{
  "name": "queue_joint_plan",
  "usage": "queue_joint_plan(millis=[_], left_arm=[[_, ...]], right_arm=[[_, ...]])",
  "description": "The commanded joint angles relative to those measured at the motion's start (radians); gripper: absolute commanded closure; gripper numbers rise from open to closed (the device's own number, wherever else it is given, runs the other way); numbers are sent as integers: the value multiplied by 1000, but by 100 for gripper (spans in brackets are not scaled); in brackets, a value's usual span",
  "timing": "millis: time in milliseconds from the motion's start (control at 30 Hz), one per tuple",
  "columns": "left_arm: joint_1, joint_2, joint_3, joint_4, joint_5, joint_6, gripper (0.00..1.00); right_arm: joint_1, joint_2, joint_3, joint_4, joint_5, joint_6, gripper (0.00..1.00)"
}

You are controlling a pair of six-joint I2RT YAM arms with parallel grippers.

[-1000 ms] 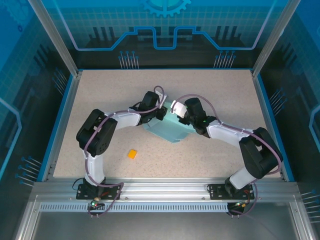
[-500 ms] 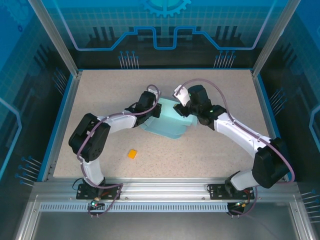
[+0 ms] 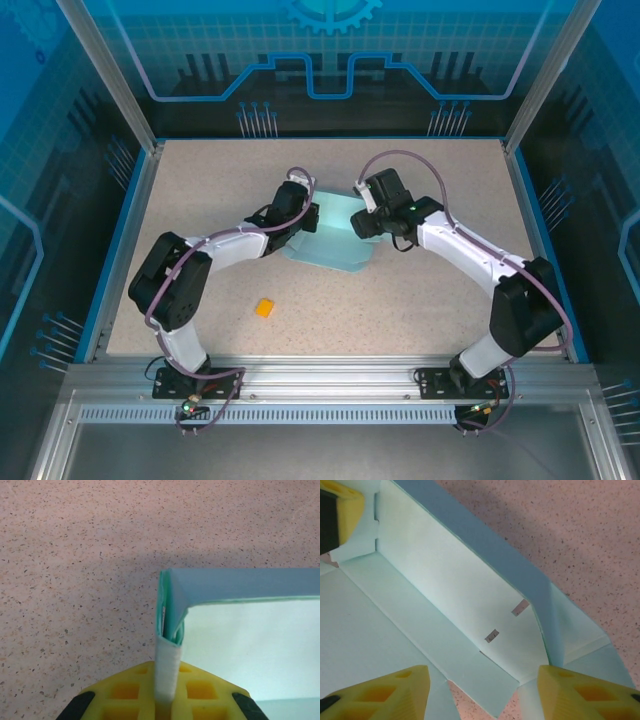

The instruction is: Fold the paper box

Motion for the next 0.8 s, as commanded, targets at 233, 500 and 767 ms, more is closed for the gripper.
queue_joint_plan(millis=[233, 500, 767], left_arm=[[-2, -34, -15, 28, -8, -30, 99], [-4, -30, -14, 27, -12, -25, 99], [-3, -36, -14, 27, -8, -28, 99]], right_arm=[[-12, 25, 43, 5, -42, 49, 45], [-12, -79, 49, -31, -31, 3, 44], [-60, -34, 92, -41, -4, -23, 42]])
